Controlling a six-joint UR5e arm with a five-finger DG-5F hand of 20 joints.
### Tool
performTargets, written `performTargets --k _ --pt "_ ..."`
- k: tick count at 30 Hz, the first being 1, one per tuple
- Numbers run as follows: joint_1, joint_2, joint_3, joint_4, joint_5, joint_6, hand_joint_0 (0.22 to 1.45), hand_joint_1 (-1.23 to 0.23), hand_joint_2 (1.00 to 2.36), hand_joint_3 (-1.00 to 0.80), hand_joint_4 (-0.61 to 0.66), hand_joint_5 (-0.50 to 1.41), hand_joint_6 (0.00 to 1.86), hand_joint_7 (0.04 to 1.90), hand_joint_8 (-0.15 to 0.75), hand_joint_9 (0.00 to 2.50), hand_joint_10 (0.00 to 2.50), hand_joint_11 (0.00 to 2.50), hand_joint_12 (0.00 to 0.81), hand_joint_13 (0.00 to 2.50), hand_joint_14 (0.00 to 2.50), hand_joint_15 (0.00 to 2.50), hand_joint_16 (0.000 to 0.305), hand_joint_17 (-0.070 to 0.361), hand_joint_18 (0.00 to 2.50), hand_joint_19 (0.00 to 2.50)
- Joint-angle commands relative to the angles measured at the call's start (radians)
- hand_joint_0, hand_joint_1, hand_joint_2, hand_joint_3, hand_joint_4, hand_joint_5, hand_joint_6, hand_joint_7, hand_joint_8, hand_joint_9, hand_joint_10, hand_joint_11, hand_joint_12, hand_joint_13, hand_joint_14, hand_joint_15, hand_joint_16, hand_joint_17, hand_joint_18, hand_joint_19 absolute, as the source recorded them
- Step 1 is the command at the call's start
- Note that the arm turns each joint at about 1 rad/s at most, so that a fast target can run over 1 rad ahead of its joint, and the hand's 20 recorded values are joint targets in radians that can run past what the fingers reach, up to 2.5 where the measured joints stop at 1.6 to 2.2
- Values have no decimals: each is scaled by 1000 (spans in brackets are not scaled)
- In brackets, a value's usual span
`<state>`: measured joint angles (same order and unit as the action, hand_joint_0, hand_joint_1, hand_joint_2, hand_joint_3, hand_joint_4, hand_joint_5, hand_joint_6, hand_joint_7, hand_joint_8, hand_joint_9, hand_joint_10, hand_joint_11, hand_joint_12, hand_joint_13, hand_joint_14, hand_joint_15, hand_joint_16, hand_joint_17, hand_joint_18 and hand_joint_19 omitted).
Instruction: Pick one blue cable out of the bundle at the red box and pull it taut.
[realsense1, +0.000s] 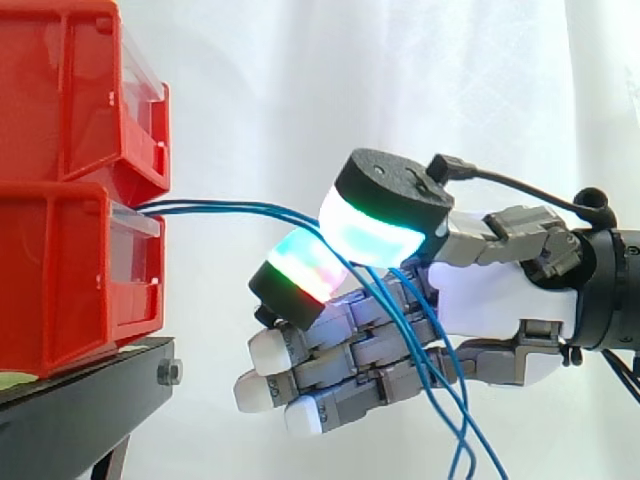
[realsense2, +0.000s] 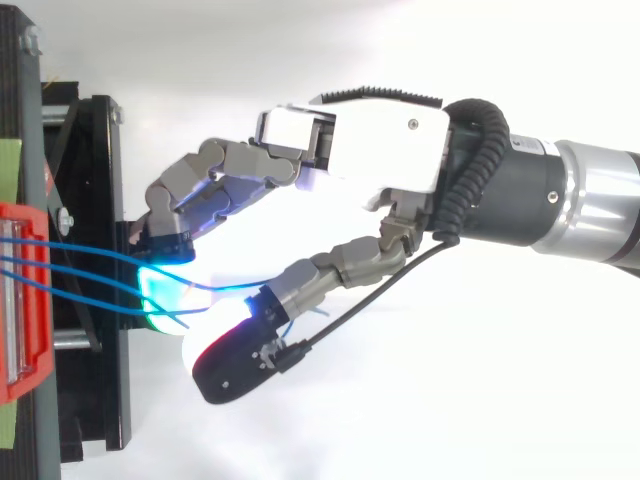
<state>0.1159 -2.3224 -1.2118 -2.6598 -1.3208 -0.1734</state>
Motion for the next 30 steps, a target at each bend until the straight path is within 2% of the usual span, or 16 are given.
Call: performTargets --k 1,7,17,22,28,30 --pt "1 0 0 0 0 0 753 -961 1000 -500 161 -171 929 958 352 725 11 511 384 514 7 180 55 124 608 186" --pt "2 0 0 5 3 0 681 -918 1000 -500 176 -158 918 993 359 752 9 518 382 519 7 191 54 123 603 228" --pt "5 0 0 6 5 0 534 -716 1000 -500 198 -143 901 980 388 781 11 502 392 516 8 224 57 129 589 280" --pt "5 0 0 5 5 0 511 -629 1000 -500 194 -137 892 971 397 794 10 492 399 513 8 222 59 132 578 297" --pt "5 0 0 3 5 0 543 -614 1000 -494 188 -136 885 998 393 790 9 486 390 503 9 228 57 128 557 306" --pt "4 0 0 6 5 0 575 -627 1009 -388 189 -134 890 1043 389 793 11 487 382 500 9 225 55 124 550 312"
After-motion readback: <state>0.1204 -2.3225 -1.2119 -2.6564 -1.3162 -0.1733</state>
